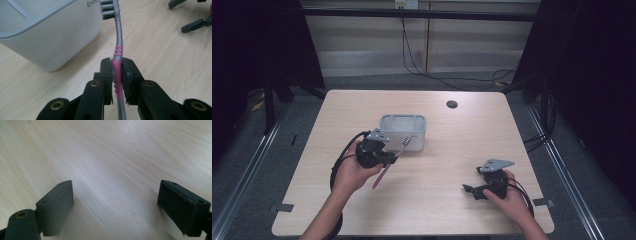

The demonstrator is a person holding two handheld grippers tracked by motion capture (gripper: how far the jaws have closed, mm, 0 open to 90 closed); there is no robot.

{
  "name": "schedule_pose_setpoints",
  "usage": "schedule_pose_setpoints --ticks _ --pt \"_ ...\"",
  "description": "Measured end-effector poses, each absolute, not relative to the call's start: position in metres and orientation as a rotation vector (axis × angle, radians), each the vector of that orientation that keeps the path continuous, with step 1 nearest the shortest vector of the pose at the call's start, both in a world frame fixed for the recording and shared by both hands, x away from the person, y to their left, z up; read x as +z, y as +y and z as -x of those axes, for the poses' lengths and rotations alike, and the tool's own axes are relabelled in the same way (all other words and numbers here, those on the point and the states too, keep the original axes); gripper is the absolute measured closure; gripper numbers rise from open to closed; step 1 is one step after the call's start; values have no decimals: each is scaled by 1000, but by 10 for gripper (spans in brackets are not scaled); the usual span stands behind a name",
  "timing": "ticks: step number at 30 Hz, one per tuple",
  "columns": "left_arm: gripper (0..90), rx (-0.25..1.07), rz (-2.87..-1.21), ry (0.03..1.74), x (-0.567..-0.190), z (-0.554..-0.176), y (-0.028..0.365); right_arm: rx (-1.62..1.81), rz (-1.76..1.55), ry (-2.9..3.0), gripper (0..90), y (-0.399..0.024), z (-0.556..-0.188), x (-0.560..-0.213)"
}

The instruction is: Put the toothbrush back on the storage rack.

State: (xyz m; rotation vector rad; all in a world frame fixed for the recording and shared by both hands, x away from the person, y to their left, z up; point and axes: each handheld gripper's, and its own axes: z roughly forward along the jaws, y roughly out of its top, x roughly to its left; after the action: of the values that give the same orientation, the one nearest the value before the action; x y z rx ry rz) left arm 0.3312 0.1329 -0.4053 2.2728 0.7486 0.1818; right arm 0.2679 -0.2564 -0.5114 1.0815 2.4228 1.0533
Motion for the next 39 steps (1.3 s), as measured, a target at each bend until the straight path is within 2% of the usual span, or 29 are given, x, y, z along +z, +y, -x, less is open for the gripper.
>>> schedule_pose_setpoints --ticks 13,39 --pt "798 267 -2162 782 -396 -333 140 1052 -1081 2423 128 -256 -268 -511" --pt "798 337 -2017 818 -383 -339 153 1052 -1083 2422 128 -256 -268 -511"
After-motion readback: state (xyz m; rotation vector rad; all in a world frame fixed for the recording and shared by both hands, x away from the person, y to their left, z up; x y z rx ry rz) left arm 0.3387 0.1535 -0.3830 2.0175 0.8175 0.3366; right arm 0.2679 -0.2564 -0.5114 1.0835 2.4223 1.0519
